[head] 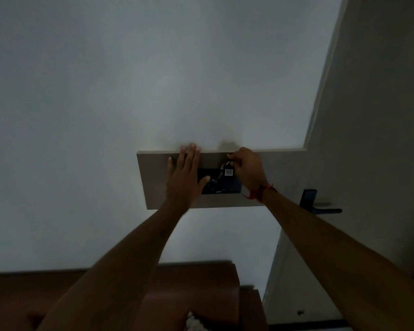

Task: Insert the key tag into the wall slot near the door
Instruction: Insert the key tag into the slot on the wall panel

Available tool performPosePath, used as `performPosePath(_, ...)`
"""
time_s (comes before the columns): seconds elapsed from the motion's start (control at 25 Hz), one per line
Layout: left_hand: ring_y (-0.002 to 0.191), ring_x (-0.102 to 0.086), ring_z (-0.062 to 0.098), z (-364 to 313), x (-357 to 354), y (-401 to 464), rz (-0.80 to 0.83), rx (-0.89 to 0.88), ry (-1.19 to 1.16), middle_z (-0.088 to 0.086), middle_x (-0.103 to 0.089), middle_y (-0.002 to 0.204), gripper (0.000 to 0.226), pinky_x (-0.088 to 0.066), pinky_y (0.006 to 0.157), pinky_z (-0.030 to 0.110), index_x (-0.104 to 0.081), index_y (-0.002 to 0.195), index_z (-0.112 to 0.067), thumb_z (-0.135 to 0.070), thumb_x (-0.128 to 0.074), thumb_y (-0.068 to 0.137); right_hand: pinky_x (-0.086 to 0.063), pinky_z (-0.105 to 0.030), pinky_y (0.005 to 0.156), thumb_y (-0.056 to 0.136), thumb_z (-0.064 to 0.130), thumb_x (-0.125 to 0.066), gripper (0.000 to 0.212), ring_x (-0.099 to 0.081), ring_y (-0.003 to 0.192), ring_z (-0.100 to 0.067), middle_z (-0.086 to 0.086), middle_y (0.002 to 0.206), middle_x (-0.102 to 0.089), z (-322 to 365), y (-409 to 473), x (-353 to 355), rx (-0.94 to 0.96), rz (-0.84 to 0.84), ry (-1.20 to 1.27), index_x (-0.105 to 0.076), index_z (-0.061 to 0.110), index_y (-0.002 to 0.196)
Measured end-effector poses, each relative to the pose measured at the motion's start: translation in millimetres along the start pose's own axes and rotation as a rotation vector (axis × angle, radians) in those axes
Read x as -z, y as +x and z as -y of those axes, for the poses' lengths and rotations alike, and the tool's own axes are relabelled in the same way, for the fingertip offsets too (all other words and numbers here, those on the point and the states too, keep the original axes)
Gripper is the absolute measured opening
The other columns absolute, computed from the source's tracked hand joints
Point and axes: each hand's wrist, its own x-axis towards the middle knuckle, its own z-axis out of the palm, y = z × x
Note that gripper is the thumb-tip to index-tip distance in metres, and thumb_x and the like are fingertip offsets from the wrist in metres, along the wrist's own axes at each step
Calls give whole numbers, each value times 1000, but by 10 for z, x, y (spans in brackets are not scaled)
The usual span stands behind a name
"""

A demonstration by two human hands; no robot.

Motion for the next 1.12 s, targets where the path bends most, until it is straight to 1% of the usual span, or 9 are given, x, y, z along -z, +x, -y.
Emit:
performPosePath(0.16,159,-5,27,1,-1,-1,-14,-9,7,7,-8,173,91,-12,124,61,-11,164,-14,-63,-48,95,-47,-33,68,81,17,-63,23,-55,88,-26,-10,88,-61,59,-86,5,66,44,-149,-58,14,104)
performPosePath(0.32,159,-4,27,12,-6,-3,-6,-11,6,7,-8,173,91,-14,124,62,-10,164,-14,-63,-45,95,-48,-36,56,78,37,-69,35,-55,72,-24,-8,80,-59,86,-77,-119,-128,-1,56,-43,20,95)
performPosePath(0.4,159,-3,27,21,-8,-2,-5,-11,-1,6,-7,173,91,-13,125,62,-10,164,-14,-62,-46,95,-50,-38,57,79,28,-73,34,-57,69,-25,-11,81,-59,103,-48,-171,-226,-77,168,-43,15,91)
performPosePath(0.6,159,-3,27,15,22,0,3,-15,3,6,-6,173,90,-10,124,60,-9,164,-14,-61,-47,97,-44,-23,56,79,7,-72,31,-52,68,-16,-6,83,-53,211,22,-155,-443,-140,419,-44,11,89)
performPosePath(0.8,159,-4,27,16,7,3,2,-13,4,6,-8,173,89,-11,123,61,-12,163,-14,-59,-49,96,-51,-42,76,79,8,-66,21,-59,86,-27,-7,87,-57,168,98,-111,-603,-106,682,-48,19,79)
performPosePath(0.92,159,-4,27,19,2,5,2,-16,3,6,-8,173,89,-10,123,60,-11,163,-14,-58,-49,96,-52,-42,82,79,-3,-61,21,-62,90,-29,-10,91,-61,125,83,-82,-551,-39,663,-55,17,78)
performPosePath(1.0,159,-4,28,15,-1,4,0,-19,12,6,-8,173,89,-11,123,61,-11,163,-13,-58,-49,96,-53,-34,82,81,-11,-54,21,-63,87,-25,-14,91,-64,120,64,-57,-442,35,632,-62,8,82)
performPosePath(1.08,159,-4,28,20,0,5,2,-17,11,7,-8,173,89,-12,123,61,-11,163,-13,-58,-49,96,-54,-20,73,82,-15,-47,22,-63,79,-17,-14,87,-64,135,66,-25,-371,92,592,-64,-7,94)
performPosePath(1.12,159,-4,28,20,-3,7,5,-15,6,7,-8,173,89,-12,123,62,-11,163,-13,-58,-49,96,-53,-18,69,83,-15,-45,24,-62,76,-15,-13,86,-64,141,79,-3,-367,106,581,-63,-10,97)
